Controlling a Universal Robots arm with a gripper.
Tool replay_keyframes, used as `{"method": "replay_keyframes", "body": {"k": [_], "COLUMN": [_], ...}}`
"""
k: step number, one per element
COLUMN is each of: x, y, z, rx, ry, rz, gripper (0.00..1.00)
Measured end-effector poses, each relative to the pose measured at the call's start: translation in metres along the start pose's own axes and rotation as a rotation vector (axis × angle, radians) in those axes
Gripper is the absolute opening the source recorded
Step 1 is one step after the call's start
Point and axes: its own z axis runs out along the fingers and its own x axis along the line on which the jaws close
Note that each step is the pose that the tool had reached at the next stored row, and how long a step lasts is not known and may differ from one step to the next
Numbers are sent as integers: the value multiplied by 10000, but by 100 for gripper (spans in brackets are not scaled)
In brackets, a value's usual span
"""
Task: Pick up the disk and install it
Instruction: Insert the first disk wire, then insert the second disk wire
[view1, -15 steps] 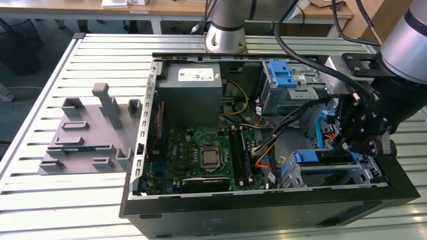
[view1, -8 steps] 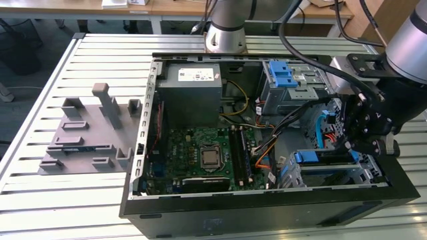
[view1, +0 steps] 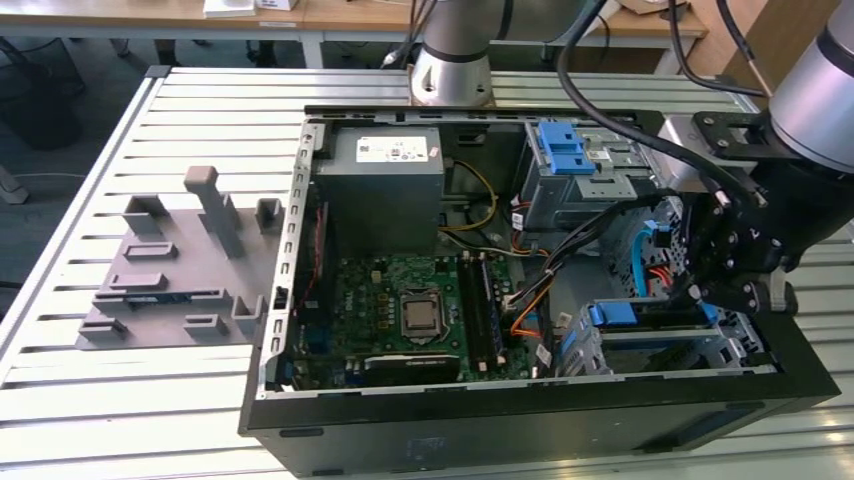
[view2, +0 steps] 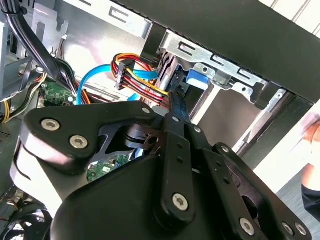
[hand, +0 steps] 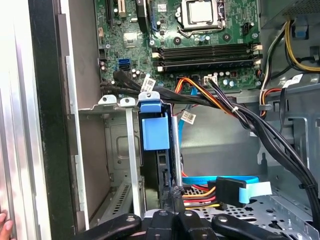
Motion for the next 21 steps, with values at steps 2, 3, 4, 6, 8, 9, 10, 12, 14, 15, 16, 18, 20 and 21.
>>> {"method": "replay_keyframes", "body": {"k": [2,3,4,6,8,9,10,12,14,15,16,18,20,21], "x": [0,0,0,-1,-1,0,-1,-1,-1,-1,-1,-1,-1,-1], "y": [-2,-2,-2,-2,-3,-3,-4,-4,-4,-4,-4,-4,-4,-4], "z": [10,12,13,8,-19,-39,-49,-71,-75,-75,-76,-80,-83,-83], "rx": [0,0,0,-1,-2,-1,-1,-1,-1,-1,-1,-1,-1,-1], "ry": [5,4,3,-11,-18,-4,-8,-6,-8,-9,-8,-6,-5,-6], "rz": [0,0,0,1,1,1,1,1,0,1,0,0,1,0], "gripper": [11,11,11,11,11,11,11,11,11,11,11,11,11,11]}}
